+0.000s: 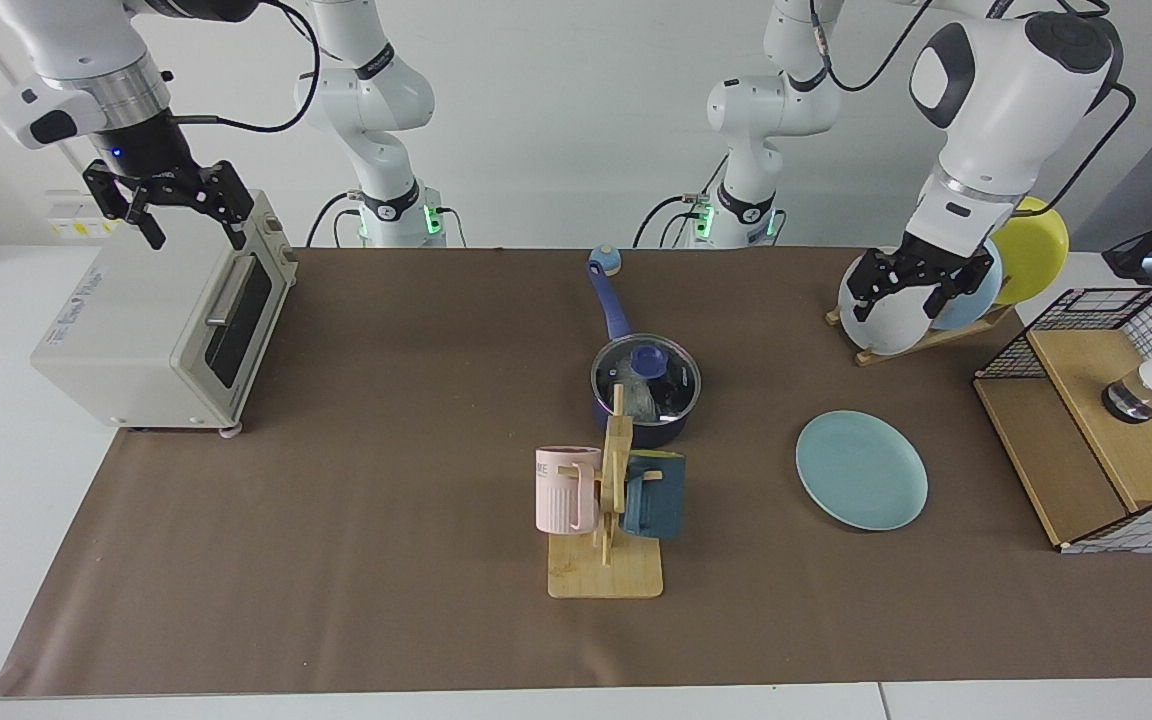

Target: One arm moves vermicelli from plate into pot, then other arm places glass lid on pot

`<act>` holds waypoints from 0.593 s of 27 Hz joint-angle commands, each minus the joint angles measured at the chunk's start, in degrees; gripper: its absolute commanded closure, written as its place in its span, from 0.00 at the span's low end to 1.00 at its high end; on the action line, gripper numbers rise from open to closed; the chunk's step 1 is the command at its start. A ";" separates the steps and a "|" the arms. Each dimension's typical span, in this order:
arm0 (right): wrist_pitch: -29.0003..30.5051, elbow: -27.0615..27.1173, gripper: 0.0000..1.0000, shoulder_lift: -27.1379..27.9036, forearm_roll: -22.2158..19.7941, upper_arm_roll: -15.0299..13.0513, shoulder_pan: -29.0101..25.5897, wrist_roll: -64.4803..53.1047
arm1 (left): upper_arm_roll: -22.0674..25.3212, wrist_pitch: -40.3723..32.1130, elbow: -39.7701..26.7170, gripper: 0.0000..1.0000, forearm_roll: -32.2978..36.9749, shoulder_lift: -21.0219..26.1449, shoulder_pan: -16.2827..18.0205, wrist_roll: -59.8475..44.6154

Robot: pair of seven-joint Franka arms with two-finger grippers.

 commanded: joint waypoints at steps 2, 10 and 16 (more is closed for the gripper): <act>0.39 -4.03 0.00 -2.66 1.08 4.87 -4.68 2.61 | 0.00 -0.27 -0.22 0.00 -0.02 -0.64 -0.17 -0.79; 0.13 -2.80 0.00 -0.20 1.08 7.95 -6.18 5.07 | -0.09 -0.27 -0.22 0.00 -0.02 -0.73 -0.17 -0.79; 0.13 -3.06 0.00 0.06 1.17 10.85 -7.14 11.40 | -0.09 -0.27 -0.22 0.00 -0.02 -0.64 -0.17 -0.79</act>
